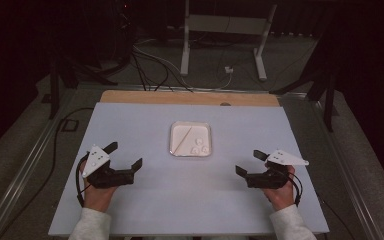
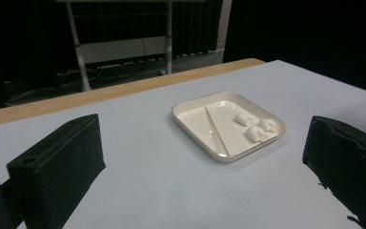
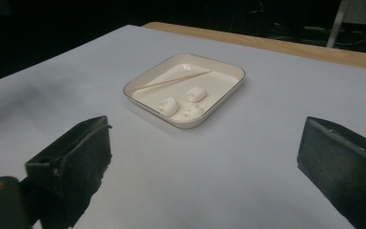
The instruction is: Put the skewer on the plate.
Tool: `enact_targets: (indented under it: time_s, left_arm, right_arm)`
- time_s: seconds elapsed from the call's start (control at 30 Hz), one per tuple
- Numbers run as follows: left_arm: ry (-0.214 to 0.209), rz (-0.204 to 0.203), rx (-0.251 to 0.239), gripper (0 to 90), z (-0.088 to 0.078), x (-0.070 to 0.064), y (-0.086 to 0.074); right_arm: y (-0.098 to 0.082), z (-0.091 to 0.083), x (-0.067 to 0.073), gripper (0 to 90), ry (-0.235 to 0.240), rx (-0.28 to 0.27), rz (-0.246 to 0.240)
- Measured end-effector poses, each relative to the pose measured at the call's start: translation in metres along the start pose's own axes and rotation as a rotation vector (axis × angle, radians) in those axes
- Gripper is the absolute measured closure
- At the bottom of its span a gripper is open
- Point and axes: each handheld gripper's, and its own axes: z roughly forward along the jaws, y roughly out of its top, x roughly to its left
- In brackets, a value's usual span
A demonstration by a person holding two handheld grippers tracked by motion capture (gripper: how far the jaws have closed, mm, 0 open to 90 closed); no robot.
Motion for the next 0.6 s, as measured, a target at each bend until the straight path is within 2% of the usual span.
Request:
enact_targets:
  time_s: [0.17,0.33,0.6]
  left_arm:
    - [0.015,-0.009,-0.006,0.9,-0.011,0.004,-0.006]
    - [0.053,-0.024,-0.031,0.7,-0.022,0.01,-0.009]
    - [0.079,-0.042,-0.029,0.7,-0.029,0.018,-0.015]
  right_arm:
    - [-0.004,-0.011,-0.004,2.2,-0.009,-0.025,0.0]
    - [-0.007,-0.02,-0.01,0.2,-0.032,-0.045,0.012]
    - [-0.011,-0.022,-0.012,0.2,-0.051,-0.046,0.006]
